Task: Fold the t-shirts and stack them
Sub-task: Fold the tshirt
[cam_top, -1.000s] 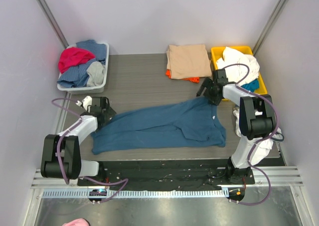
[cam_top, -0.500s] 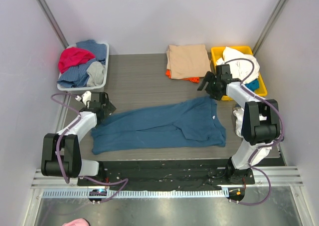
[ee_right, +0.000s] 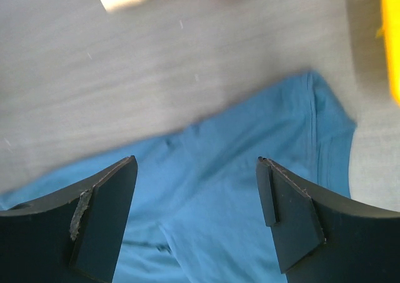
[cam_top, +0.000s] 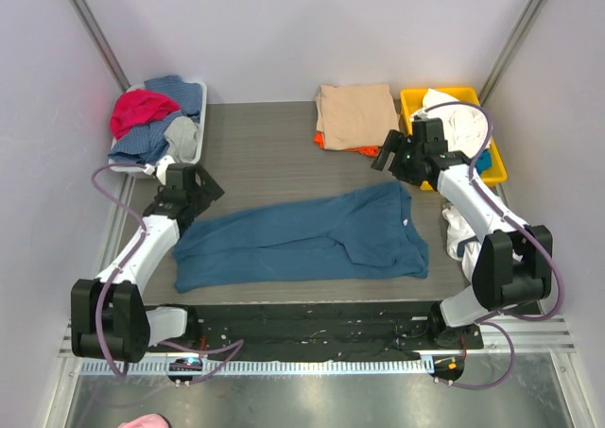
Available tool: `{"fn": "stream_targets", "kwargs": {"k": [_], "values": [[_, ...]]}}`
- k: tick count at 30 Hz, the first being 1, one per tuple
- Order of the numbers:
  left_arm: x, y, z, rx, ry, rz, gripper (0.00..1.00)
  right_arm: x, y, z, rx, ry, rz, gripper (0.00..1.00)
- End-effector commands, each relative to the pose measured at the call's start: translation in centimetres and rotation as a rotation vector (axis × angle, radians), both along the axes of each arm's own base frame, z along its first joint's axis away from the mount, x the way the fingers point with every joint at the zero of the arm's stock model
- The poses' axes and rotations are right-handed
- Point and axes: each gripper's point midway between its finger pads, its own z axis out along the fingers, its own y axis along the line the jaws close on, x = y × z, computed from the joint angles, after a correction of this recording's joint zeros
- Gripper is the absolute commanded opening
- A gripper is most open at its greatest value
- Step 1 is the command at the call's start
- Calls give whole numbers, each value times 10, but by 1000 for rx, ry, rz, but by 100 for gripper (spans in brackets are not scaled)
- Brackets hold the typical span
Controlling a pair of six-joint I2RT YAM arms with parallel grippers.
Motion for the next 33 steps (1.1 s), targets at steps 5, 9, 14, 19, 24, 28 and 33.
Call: {"fn": "stream_targets", "kwargs": {"k": [5, 9, 14, 19, 24, 28, 33], "values": [[3, -51, 19, -10, -71, -212, 100, -20, 19, -33, -131, 44, 104, 85], [-3, -52, 15, -14, -67, -220, 100, -11, 23, -50, -230, 65, 90, 85], [-12, -50, 8, -10, -51, -219, 100, -3, 20, -72, -301, 105, 63, 84], [-17, -49, 2, -10, -32, -220, 100, 4, 18, -99, -337, 156, 50, 84], [-17, -49, -3, -8, -19, -220, 100, 19, 18, -114, -368, 171, 36, 84], [-18, -46, -5, 9, -7, -212, 100, 32, 17, -127, -399, 189, 22, 84], [-19, -38, -3, 45, 3, -192, 100, 54, 17, -145, -448, 208, 19, 84]]}}
